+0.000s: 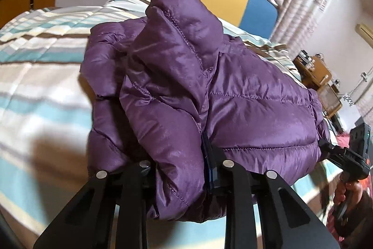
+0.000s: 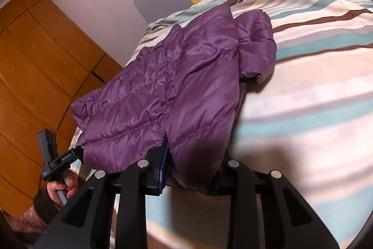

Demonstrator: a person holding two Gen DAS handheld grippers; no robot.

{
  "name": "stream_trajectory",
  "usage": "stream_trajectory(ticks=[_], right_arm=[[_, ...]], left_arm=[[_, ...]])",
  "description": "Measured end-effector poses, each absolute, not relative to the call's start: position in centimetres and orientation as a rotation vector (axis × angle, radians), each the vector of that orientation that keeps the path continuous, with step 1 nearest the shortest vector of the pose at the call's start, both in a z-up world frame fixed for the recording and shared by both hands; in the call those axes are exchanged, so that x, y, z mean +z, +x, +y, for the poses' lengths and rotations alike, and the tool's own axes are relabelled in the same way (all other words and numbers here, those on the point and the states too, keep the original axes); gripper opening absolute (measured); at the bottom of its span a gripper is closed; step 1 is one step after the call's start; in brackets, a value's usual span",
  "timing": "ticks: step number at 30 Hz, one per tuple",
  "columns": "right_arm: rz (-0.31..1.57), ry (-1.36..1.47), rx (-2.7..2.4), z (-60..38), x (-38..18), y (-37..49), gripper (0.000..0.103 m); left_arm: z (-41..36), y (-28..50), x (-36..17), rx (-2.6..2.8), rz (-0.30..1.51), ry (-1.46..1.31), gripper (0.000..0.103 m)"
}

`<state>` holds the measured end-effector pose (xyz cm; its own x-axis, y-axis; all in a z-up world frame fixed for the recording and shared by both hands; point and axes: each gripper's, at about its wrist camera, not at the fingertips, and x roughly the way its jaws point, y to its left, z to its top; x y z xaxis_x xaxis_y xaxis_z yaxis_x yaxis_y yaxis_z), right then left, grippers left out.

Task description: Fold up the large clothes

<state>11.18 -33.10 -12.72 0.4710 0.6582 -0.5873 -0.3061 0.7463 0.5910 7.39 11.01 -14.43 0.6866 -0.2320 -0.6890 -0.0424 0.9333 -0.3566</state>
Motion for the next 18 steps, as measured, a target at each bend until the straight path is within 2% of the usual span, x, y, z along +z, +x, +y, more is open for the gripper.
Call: stream_trajectory(ticks=[9, 10, 11, 13, 15, 17, 18], right_arm=[[0.947, 0.396, 0.662, -35.5, -11.7, 6.8, 0.028], [0.954, 0.4, 0.667, -35.6, -11.7, 6.5, 0.03], [0.959, 0.404, 0.667, -35.6, -11.6, 6.8, 0.039], [0.968, 0.402, 0.652, -36.0, -11.6, 7.4, 0.05], [0.939, 0.39, 0.617, -36.7, -10.9, 8.0, 0.055], [0.899, 0.404, 0.568, -38.1, -10.3, 8.5, 0.058], [0.877, 0.423, 0.55, -38.8, -10.0, 8.9, 0.059]], left_arm=[[9.6, 2.2, -14.7, -0.165, 0.809, -0.37, 0.024], [9.5, 1.7, -14.6, -0.164, 0.807, -0.36, 0.024], [9.5, 1.5, -14.5, -0.162, 0.804, -0.355, 0.025], [9.6, 1.6, -14.1, -0.145, 0.806, -0.353, 0.034], [10.0, 1.6, -13.8, -0.129, 0.802, -0.364, 0.064], [10.7, 1.3, -13.1, -0.107, 0.766, -0.371, 0.082], [11.1, 1.4, -12.7, -0.094, 0.738, -0.363, 0.083]])
